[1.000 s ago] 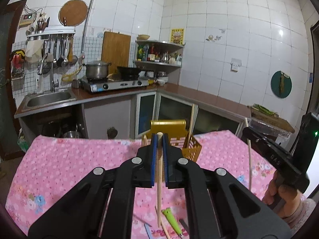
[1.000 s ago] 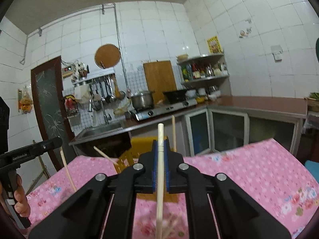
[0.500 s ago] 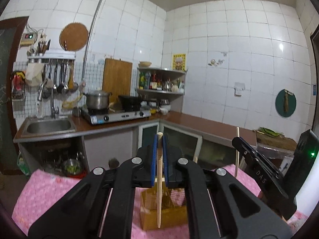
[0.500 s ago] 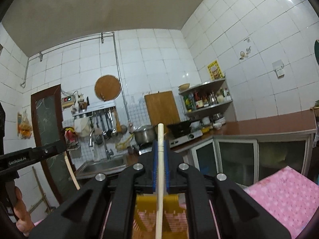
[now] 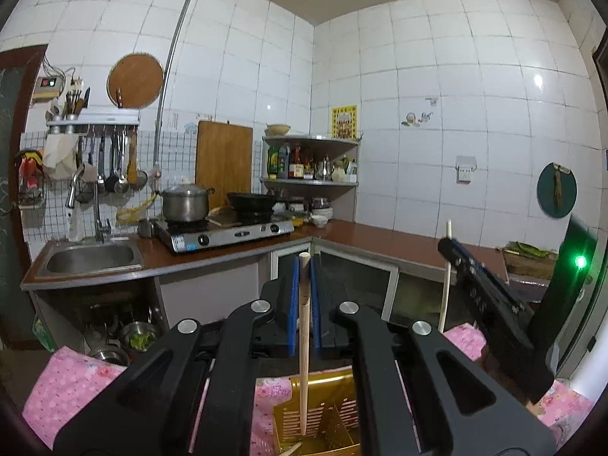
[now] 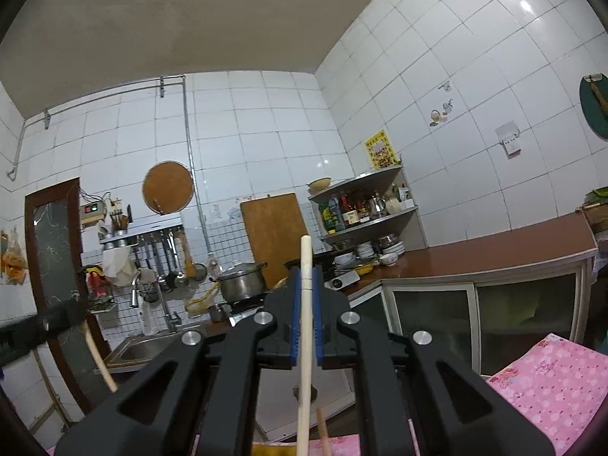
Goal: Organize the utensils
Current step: 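Carry both chopsticks up and lower them into the yellow holder, then open both tools and withdraw from the holder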
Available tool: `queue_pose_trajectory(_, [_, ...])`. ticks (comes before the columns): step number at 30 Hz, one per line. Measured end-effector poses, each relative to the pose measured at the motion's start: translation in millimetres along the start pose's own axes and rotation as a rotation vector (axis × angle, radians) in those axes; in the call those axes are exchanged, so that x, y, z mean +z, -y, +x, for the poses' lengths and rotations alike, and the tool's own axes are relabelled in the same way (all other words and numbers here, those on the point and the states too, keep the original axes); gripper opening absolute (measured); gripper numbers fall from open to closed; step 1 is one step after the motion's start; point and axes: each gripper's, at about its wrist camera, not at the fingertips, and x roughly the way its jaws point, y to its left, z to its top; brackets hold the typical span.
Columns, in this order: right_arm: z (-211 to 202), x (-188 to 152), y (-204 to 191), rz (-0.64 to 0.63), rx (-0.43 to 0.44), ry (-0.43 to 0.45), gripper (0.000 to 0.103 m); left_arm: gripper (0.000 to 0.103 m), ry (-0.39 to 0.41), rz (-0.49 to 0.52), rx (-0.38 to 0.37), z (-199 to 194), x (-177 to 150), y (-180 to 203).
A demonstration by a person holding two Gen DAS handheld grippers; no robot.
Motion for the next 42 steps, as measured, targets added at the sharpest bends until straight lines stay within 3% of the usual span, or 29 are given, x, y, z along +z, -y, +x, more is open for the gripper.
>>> queue_pose_trajectory(7, [18.6, -25.8, 3.7, -0.068, -0.037, -0.03, 0.006, 0.004, -0.061, -0.017, 0.007, 20.7, -30.2, -11.0])
queue_pose_trajectory(14, [2.7, -64.2, 3.1, -0.172, 0.016, -0.151, 0.006, 0.005, -0.15, -0.075, 0.007, 33.8, -60.2, -28.2])
queue_pose_trajectory(22, [-19.5, -75.7, -6.7, -0.243, 0.067, -0.335, 0.007, 0.005, -0.228, -0.104, 0.02, 32.4, -71.8, -33.4])
queue_pose_trajectory(24, [-24.7, -72.5, -7.4, -0.24, 0.058, -0.38, 0.007, 0.012, -0.242, -0.105, 0.029, 25.4, -70.2, -33.5])
queue_pose_trajectory(26, [-32.5, -66.4, -6.4, -0.228, 0.057, -0.399, 0.012, 0.05, -0.237, -0.113, 0.045, 10.9, -65.9, -34.9])
queue_pose_trajectory(28, [-43.8, -58.5, -5.3, -0.221, 0.043, -0.415, 0.046, 0.067, -0.218, -0.118, 0.059, -4.7, -61.5, -35.0])
queue_pose_trajectory(30, [-55.9, -53.1, -4.1, -0.223, 0.024, -0.426, 0.048, 0.071, -0.23, -0.115, 0.057, -20.0, -58.4, -35.5])
queue_pose_trajectory(34, [-79.0, -53.4, -0.5, -0.229, -0.013, -0.515, 0.049, 0.095, -0.291, -0.127, 0.059, -44.8, -66.8, -41.9])
queue_pose_trajectory(42, [-120.7, -82.0, 10.8, -0.237, -0.073, -0.63, 0.059, 0.098, -0.422, -0.148, 0.066, -85.8, -111.3, -65.1])
